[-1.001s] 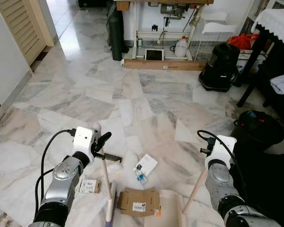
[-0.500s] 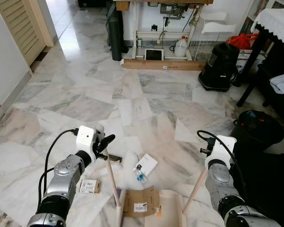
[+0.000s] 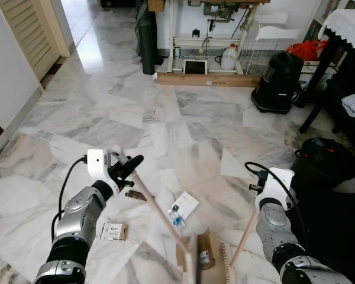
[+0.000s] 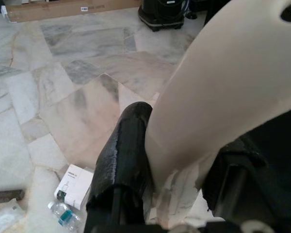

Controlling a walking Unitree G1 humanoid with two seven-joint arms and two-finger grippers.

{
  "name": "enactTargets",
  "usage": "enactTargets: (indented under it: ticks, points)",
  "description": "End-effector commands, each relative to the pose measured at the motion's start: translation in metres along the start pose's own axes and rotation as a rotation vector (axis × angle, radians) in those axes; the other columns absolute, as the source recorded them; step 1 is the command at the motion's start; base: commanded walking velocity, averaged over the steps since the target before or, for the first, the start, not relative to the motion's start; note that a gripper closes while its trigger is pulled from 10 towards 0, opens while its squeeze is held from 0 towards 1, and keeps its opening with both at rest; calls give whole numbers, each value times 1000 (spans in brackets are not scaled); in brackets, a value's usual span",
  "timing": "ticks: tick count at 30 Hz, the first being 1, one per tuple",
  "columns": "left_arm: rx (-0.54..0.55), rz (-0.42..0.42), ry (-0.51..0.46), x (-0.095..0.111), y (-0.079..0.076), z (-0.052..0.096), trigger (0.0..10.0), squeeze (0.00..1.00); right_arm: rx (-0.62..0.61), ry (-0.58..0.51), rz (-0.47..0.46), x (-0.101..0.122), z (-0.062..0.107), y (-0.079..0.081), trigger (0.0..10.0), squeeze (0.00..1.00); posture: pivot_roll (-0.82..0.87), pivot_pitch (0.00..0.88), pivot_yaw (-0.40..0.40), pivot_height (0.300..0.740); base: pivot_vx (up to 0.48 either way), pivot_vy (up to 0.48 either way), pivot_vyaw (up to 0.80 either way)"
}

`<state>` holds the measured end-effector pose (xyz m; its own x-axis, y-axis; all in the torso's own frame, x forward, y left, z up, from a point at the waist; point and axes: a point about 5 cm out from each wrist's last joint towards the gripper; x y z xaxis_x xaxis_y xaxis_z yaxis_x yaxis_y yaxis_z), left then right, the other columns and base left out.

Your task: Sweep floor

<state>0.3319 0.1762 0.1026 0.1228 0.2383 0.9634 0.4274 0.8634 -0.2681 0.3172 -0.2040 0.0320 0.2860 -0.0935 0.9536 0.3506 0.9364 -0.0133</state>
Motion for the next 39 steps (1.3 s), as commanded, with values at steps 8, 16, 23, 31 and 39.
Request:
enactTargets:
  ticks: [8, 16, 23, 31, 39]
  points:
    - [-55, -23, -46, 18, -8, -5, 10000, 0, 24, 26, 3, 0, -1, 7, 10000, 0, 25, 14, -12, 740, 0, 0, 0]
    - [-129, 16, 14, 9, -18, -6, 10000, 0, 19, 18, -4, 2, -1, 6, 10000, 0, 21, 0, 0, 740, 0, 0, 0]
    - [-192, 30, 73, 2, -28, -8, 10000, 0, 15, 12, -7, 3, -2, 4, 10000, 0, 21, 0, 2, 740, 0, 0, 0]
    - [-199, 43, 66, 4, -32, -9, 10000, 0, 16, -8, -13, 7, -3, 5, 10000, 0, 22, 0, 2, 740, 0, 0, 0]
    - [-117, 8, -143, 42, -32, -11, 10000, 0, 26, -51, -35, 14, -4, 5, 10000, 0, 24, 0, 2, 740, 0, 0, 0]
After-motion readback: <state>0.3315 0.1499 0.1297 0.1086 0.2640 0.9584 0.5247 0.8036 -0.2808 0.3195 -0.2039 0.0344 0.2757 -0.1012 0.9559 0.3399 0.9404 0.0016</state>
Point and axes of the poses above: a point about 5 cm out from each wrist's last joint towards the gripper, its own z axis pointing back from the gripper into the wrist, its own x axis along the axis of the wrist's last joint, y = z × x, and after that the axes turned 2 degrees about -z, right-handed
